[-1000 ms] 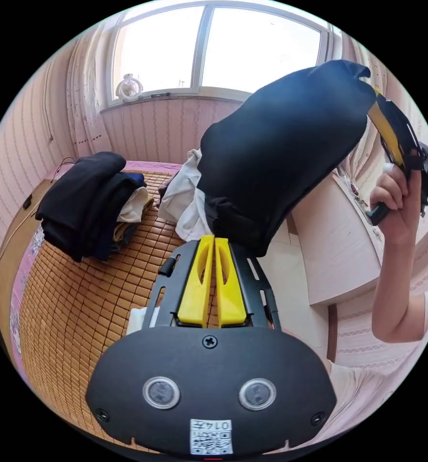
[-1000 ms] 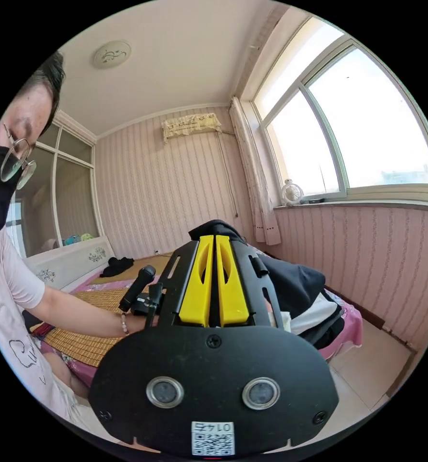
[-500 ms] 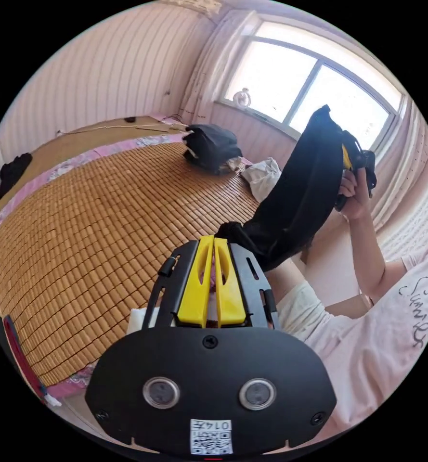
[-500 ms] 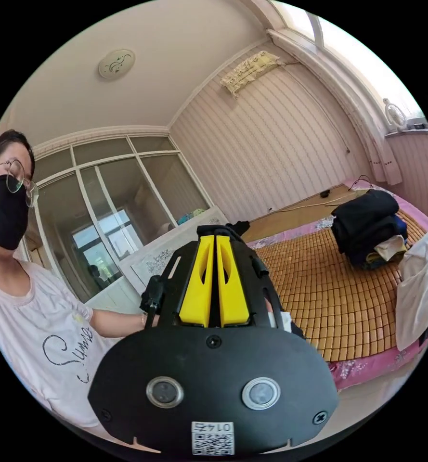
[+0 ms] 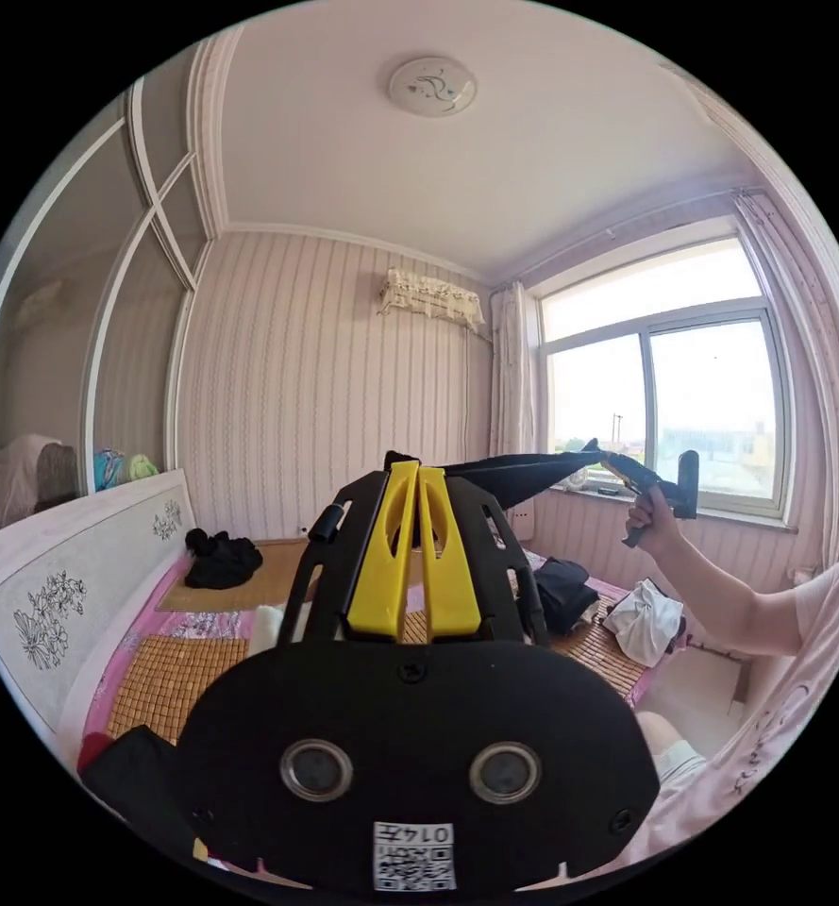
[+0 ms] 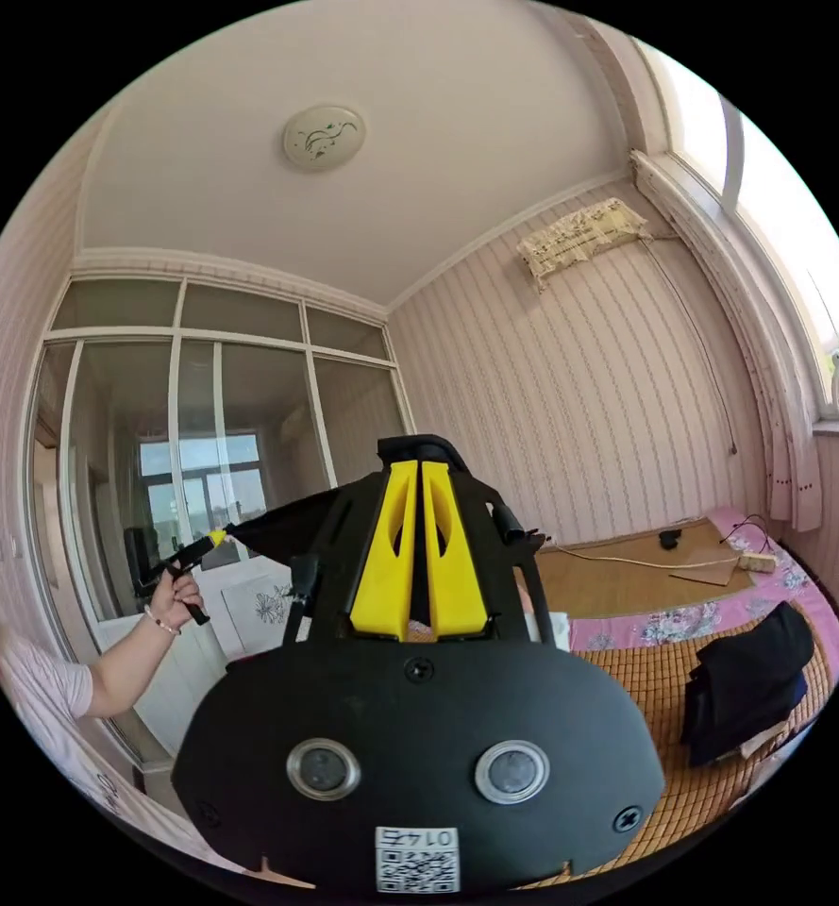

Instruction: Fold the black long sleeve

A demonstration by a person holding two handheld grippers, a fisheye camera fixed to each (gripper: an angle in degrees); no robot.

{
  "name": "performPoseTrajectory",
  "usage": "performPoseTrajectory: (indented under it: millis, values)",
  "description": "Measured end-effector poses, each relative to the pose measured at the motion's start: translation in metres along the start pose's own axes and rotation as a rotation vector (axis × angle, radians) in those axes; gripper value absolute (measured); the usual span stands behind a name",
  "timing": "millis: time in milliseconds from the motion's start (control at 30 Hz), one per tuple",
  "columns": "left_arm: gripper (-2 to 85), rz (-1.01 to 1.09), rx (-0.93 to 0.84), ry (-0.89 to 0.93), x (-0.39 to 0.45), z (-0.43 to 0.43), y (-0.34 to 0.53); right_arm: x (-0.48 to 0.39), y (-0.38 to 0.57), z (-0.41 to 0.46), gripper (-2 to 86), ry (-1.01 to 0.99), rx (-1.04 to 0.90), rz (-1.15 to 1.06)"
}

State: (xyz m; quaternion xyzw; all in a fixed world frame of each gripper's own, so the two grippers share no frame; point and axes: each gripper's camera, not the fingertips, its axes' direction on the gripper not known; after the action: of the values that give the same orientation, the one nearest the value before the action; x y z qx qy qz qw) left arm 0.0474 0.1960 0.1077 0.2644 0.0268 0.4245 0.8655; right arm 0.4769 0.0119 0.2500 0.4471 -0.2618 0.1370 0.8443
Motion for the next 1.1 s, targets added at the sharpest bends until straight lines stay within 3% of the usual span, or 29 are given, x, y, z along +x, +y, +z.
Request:
performPoseTrajectory:
  millis: [167, 300, 433, 533, 700, 900, 1100]
  values:
    - [-1.0, -0.08, -0.281, 0.063, -0.009, 0.014, 0.127, 0.035, 0.117, -0.009, -0.7, 0.008, -0.239, 0.125]
    - [-1.0, -0.309, -0.691, 0.129, -0.012, 0.068, 0.296, 0.079, 0.257, 0.012, -0.5, 0.222, -0.692, 0.335]
    - [-1.0, -0.399, -1.006, 0.174, -0.007, 0.111, 0.403, 0.096, 0.32, 0.048, -0.7, 0.422, -1.077, 0.273]
    - [-1.0, -0.374, -1.077, 0.164, -0.005, 0.123, 0.416, 0.121, 0.319, 0.056, -0.4, 0.479, -1.127, 0.365]
    - [-1.0, -0.361, -1.071, 0.184, -0.012, 0.127, 0.408, 0.153, 0.298, 0.064, 2.2, 0.431, -1.04, 0.496]
    - [-1.0, -0.374, -1.076, 0.155, -0.024, 0.118, 0.409, 0.18, 0.332, 0.132, 12.3, 0.357, -1.3, 0.587]
    - [-1.0, -0.438, -1.043, 0.02, -0.055, 0.1, 0.41, 0.214, 0.342, 0.138, 9.0, 0.381, -1.346, 0.682]
